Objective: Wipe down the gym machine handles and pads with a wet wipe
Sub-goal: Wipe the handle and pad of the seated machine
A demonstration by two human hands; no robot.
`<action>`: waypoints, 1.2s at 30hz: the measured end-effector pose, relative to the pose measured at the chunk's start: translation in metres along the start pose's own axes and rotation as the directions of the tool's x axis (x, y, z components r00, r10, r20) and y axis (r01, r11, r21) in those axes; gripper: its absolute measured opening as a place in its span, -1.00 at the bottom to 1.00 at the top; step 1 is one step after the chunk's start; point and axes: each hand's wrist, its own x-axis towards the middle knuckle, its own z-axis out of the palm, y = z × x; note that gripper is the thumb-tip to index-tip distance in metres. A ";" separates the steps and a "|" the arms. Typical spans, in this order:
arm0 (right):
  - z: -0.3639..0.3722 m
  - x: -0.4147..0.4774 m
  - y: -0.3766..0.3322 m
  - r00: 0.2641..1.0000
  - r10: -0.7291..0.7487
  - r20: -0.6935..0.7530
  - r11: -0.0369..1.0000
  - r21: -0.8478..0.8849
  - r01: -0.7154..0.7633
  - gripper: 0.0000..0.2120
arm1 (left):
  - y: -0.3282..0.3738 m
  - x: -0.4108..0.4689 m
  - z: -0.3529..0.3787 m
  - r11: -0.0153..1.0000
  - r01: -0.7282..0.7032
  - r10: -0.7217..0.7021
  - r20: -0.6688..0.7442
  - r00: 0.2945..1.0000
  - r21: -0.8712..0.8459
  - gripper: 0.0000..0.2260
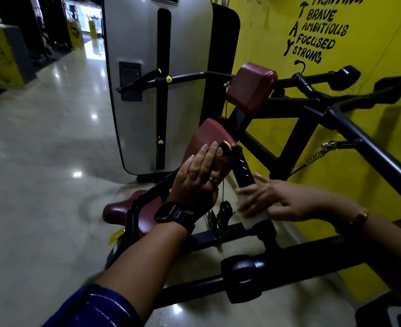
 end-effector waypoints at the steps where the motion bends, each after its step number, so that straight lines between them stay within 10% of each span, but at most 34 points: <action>1: 0.004 -0.003 -0.002 1.000 -0.008 -0.011 1.000 0.000 0.008 -0.61 | 0.000 0.000 0.000 1.000 -0.002 0.002 0.004 1.000 0.005 -0.54; 14: 0.001 0.039 0.024 0.868 -0.039 -0.494 0.930 -0.335 -0.150 -0.47 | -0.001 0.004 -0.003 0.997 -0.053 0.056 -0.043 0.998 0.047 -0.63; 20: 0.009 0.033 0.026 0.862 -0.111 -0.495 0.978 -0.210 0.006 -0.60 | -0.002 -0.001 0.003 0.996 -0.032 0.034 -0.021 0.999 0.079 -0.41; 30: 0.006 0.037 0.027 0.849 -0.022 -0.528 0.979 -0.183 -0.088 -0.31 | -0.001 0.003 -0.001 0.996 -0.066 0.068 -0.034 0.997 0.064 -0.60; 36: 0.006 0.034 0.033 0.826 -0.057 -0.561 0.987 -0.157 -0.039 -0.54 | -0.001 0.003 -0.001 0.996 -0.068 0.070 -0.039 0.997 0.051 -0.60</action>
